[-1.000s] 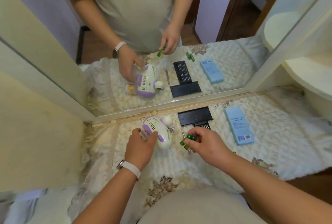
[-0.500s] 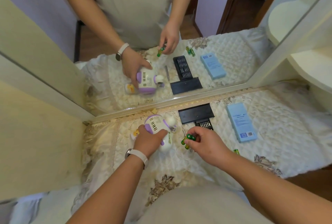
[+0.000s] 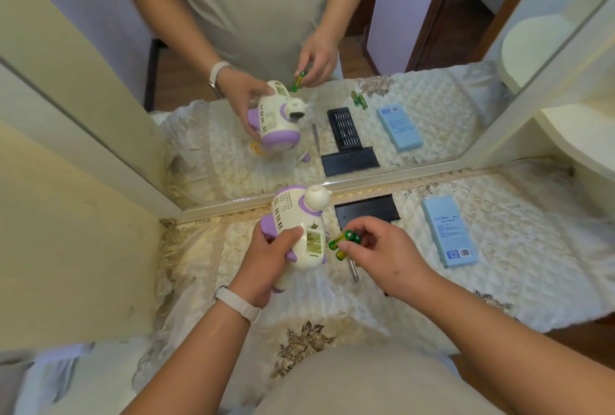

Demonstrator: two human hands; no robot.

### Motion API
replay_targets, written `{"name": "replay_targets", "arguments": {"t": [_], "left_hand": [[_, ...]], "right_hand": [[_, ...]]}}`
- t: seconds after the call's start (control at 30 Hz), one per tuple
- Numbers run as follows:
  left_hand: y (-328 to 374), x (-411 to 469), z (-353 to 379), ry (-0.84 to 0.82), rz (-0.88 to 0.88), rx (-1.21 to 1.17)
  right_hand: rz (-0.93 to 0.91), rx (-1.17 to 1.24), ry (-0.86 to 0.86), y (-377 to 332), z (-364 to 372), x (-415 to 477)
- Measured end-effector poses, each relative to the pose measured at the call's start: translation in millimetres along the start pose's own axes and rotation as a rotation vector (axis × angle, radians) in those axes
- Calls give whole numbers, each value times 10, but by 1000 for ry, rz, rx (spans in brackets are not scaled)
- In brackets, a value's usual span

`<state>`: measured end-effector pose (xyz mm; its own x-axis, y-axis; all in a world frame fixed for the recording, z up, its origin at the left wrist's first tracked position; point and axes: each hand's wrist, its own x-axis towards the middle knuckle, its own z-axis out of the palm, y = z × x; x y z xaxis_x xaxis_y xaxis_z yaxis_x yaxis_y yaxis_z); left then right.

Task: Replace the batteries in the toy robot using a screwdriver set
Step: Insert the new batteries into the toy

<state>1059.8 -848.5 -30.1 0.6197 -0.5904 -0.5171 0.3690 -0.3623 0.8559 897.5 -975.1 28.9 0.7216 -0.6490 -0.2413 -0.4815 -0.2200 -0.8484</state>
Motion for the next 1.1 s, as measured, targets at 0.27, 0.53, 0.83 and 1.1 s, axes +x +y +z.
{"name": "replay_targets", "arguments": {"t": [0.27, 0.53, 0.83, 1.1], "left_hand": [[279, -218, 25, -112, 190, -128], [317, -329, 8, -211, 269, -162], [333, -404, 41, -279, 255, -212], [349, -436, 68, -309, 241, -227]], "right_hand": [[-183, 94, 60, -396, -145, -86], [-431, -311, 31, -512, -208, -109], [-799, -557, 112, -543, -100, -158], [-775, -590, 137, -583, -56, -173]]}}
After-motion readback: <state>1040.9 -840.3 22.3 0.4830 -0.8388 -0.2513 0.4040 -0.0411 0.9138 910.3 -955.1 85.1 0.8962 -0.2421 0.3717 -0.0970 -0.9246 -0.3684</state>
